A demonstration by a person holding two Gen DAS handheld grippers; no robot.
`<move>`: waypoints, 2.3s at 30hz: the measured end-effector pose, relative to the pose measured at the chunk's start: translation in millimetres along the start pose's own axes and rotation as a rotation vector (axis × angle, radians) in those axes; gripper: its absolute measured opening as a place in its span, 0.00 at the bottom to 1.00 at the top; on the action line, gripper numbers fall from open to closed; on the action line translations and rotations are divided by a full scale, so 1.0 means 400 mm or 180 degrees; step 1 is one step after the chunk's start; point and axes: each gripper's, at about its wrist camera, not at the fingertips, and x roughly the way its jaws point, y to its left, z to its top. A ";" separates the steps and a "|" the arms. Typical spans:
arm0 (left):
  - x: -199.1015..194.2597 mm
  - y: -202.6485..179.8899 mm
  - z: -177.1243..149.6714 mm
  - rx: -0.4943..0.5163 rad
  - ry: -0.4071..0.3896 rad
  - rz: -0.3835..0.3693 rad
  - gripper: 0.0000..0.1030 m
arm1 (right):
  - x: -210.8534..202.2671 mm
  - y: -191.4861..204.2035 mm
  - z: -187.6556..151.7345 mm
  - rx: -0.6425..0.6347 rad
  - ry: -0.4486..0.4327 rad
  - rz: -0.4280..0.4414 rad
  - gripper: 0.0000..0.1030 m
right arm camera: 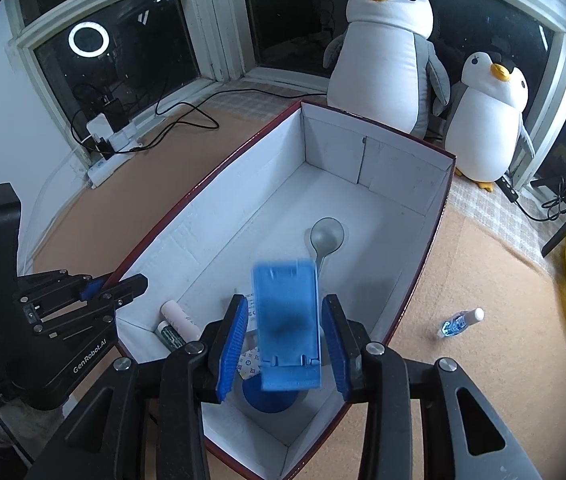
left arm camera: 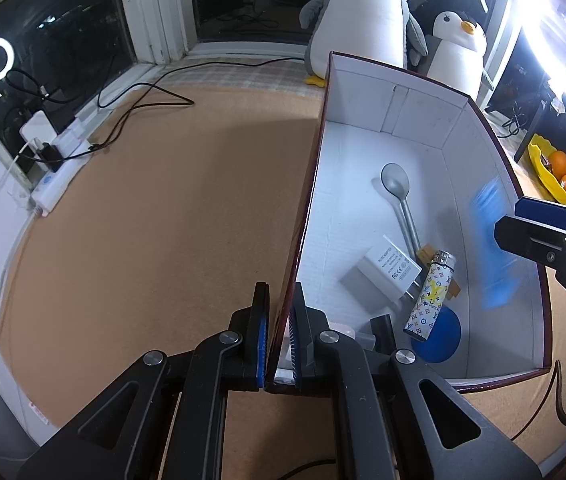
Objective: Organize rigid objects
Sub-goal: 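Carry the blue phone stand into the box and open the right gripper, then move the right gripper to the small blue water bottle and grasp it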
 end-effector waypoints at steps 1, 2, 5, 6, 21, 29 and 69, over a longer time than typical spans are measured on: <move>0.000 0.000 0.000 -0.0001 0.0000 -0.0003 0.08 | -0.001 -0.002 0.000 0.0015 0.0002 0.0000 0.37; 0.000 -0.001 0.001 -0.0004 0.0001 -0.0006 0.08 | -0.003 -0.004 0.000 0.0027 -0.0004 0.0006 0.40; 0.001 -0.001 0.002 -0.0004 0.0006 -0.0014 0.08 | -0.009 -0.008 -0.001 0.0040 -0.0027 0.0012 0.43; 0.001 -0.001 0.002 -0.0003 0.0006 -0.0016 0.08 | -0.012 -0.010 -0.001 0.0055 -0.0034 0.0013 0.43; 0.003 0.000 0.004 0.0000 0.0015 -0.0023 0.08 | -0.037 -0.031 -0.008 0.0155 -0.0075 -0.0002 0.45; 0.008 0.000 0.008 0.0012 0.0033 -0.0019 0.08 | -0.061 -0.069 -0.022 0.0292 -0.0141 -0.0043 0.46; 0.022 -0.023 0.017 0.0159 0.0191 0.0228 0.08 | 0.161 -0.423 -0.118 0.1439 0.0113 -0.0342 0.39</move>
